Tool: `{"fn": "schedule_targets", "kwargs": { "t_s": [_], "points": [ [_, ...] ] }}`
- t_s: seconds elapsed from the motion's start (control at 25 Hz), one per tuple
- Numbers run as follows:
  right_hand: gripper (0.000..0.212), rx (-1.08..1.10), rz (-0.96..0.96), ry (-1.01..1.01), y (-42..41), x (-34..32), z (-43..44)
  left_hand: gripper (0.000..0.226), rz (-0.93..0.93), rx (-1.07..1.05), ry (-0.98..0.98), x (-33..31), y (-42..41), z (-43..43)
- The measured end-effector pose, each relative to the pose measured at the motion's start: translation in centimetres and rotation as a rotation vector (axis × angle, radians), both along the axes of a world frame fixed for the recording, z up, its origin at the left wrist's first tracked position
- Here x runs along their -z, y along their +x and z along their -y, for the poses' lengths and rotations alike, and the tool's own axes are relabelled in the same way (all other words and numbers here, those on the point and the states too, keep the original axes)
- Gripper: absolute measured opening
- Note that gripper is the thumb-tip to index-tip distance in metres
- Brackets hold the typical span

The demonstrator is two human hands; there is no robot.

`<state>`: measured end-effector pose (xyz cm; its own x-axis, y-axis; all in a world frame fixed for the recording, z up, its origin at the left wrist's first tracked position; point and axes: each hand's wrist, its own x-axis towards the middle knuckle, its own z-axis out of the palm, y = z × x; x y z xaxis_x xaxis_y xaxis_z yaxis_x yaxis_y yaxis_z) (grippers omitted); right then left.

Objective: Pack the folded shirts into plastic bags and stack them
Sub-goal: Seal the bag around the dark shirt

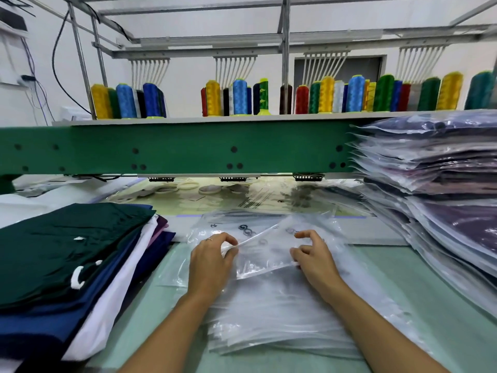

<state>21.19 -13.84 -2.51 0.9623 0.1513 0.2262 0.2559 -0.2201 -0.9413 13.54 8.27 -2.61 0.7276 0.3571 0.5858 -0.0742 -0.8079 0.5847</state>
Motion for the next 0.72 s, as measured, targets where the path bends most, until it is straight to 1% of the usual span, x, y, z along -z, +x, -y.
{"fn": "schedule_targets", "kwargs": {
  "t_s": [0.04,0.16,0.24,0.36,0.44,0.52,0.72],
  "points": [
    [0.027,0.019,-0.008,0.044,-0.1,-0.1,-0.1,0.011,-0.006,0.070,0.032,-0.1,-0.1,0.4],
    [0.027,0.084,-0.068,0.157,-0.6,-0.7,-0.7,0.022,0.019,0.384,0.142,-0.6,-0.5,3.4],
    [0.027,0.073,-0.120,0.209,-1.2,-1.0,-1.3,0.028,0.052,0.445,0.215,-0.7,-0.6,5.8],
    [0.027,0.017,-0.171,0.280,-2.2,-1.3,-2.1,0.018,0.161,0.401,0.252,-0.7,-0.4,7.2],
    [0.025,0.016,-0.175,0.312,-2.2,-1.2,-2.3,0.012,0.171,0.371,0.294,-0.8,-0.4,7.1],
    [0.022,0.059,-0.163,0.308,-2.1,-1.0,-2.4,0.009,0.145,0.317,0.315,-0.8,-0.5,6.8],
    [0.017,0.189,-0.141,0.315,-0.6,-0.8,-1.2,0.017,-0.030,0.136,0.217,-0.6,-0.2,4.4]
  ]
}}
